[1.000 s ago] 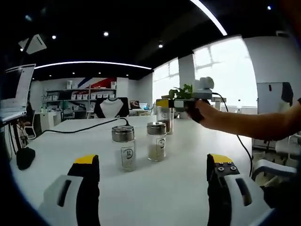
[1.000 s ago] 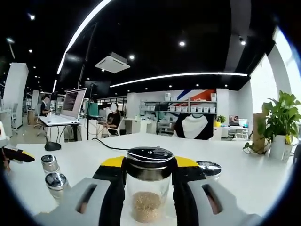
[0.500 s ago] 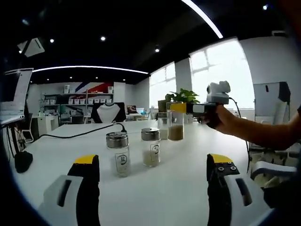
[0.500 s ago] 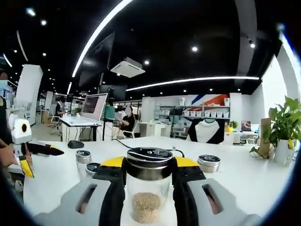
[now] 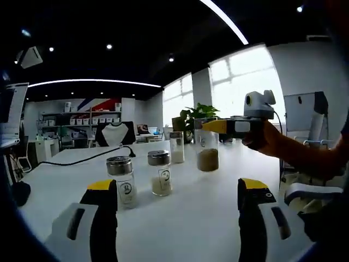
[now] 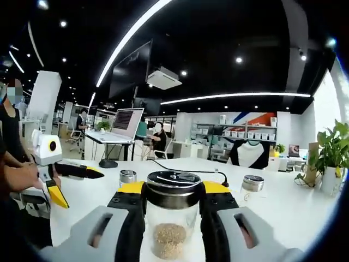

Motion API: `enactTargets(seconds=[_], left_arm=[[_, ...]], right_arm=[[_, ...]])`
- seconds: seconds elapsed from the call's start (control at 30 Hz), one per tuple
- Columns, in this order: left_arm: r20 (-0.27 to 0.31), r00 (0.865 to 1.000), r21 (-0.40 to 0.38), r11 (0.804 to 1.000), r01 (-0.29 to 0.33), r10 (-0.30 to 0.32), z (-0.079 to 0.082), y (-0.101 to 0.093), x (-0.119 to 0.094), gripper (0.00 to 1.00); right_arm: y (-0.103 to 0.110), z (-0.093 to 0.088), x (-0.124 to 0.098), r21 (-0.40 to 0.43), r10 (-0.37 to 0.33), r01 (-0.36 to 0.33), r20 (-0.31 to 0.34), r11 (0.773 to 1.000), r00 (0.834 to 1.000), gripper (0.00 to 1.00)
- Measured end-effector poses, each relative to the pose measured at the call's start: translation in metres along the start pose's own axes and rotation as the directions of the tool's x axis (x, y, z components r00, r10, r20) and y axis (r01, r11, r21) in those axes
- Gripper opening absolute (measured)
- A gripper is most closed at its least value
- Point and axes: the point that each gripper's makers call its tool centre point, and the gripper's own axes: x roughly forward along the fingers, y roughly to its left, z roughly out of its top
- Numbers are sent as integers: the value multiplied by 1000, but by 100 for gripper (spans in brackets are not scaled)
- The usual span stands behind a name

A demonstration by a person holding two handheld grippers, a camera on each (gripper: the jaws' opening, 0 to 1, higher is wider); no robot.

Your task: Rotate the seasoning bottle until the label or dispensing opening points toward the visible target arrow and the bottle remains upright within the marked orientation range

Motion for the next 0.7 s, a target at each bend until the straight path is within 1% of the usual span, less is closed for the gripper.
enactTargets(seconds=[0.03, 0.07, 0.1, 0.13, 0.2, 0.23, 0.27, 0.3, 0.33, 0.37, 0.4, 0.43, 0.47, 0.5, 0.53, 0.57, 0.6, 0.63, 0.67, 0.7], left_arm=[[-9, 1000, 5, 1000, 15, -15, -2, -3, 2, 96], [-10, 1000, 14, 1000, 17, -17, -2, -5, 2, 96], [-8, 1000, 25, 999, 24, -24, -1, -9, 2, 95], [-11, 1000, 35, 999, 28, -27, -1, -10, 2, 95], [-12, 999, 38, 999, 33, -33, -2, -12, 2, 94], [-12, 999, 41, 998, 38, -37, -2, -14, 1, 93], [2, 999, 46, 998, 40, -40, 0, -15, 1, 93], [21, 999, 52, 998, 45, -46, 5, -17, 0, 92], [31, 997, 41, 997, 63, -65, 5, -22, 1, 91], [33, 997, 42, 997, 70, -71, 5, -24, 1, 90], [37, 995, 50, 995, 89, -90, 6, -31, 0, 88], [37, 995, 51, 994, 94, -96, 6, -32, 1, 87], [37, 992, 52, 992, 116, -118, 5, -37, 1, 86], [40, 988, 92, 986, 142, -146, 6, -47, 1, 86], [27, 987, 97, 983, 156, -159, 4, -50, 3, 85], [26, 985, 94, 981, 168, -171, 3, -53, 3, 84], [26, 982, 94, 979, 183, -186, 3, -59, 4, 83], [32, 978, 85, 976, 201, -205, 5, -63, 4, 82], [39, 974, 94, 972, 217, -221, 7, -68, 3, 82], [37, 973, 102, 970, 223, -228, 7, -70, 3, 81]], right_arm=[[3, 10, -17, -11, 20, -20, 22, 1000, 1000, 36], [2, 14, -27, -9, 31, -31, 31, 999, 999, 36], [6, 14, -43, 0, 60, -60, 38, 998, 997, 36], [9, 13, -53, -10, 78, -77, 40, 997, 996, 36], [11, 12, -61, -11, 89, -89, 41, 996, 995, 36], [23, 12, -89, -12, 124, -123, 54, 992, 991, 36], [25, 13, -94, -8, 133, -133, 61, 991, 989, 36], [43, 16, -119, 0, 199, -200, 77, 980, 977, 36], [59, 19, -139, -71, 232, -227, 77, 971, 970, 36], [62, 20, -147, -55, 242, -238, 83, 970, 967, 36], [71, 18, -161, -27, 266, -265, 85, 964, 960, 36], [74, 18, -164, -29, 269, -268, 83, 963, 959, 36], [82, 16, -172, -74, 286, -280, 71, 957, 956, 36], [90, 14, -180, -90, 296, -290, 69, 953, 953, 36], [103, 17, -190, -55, 348, -344, 95, 937, 933, 36], [105, 18, -191, -49, 360, -356, 99, 933, 928, 36], [119, 19, -195, -22, 395, -395, 116, 918, 911, 36], [128, 18, -197, -12, 416, -417, 118, 909, 902, 36], [138, 20, -201, 3, 442, -446, 132, 895, 887, 36], [142, 21, -203, 3, 453, -457, 136, 889, 881, 36]])
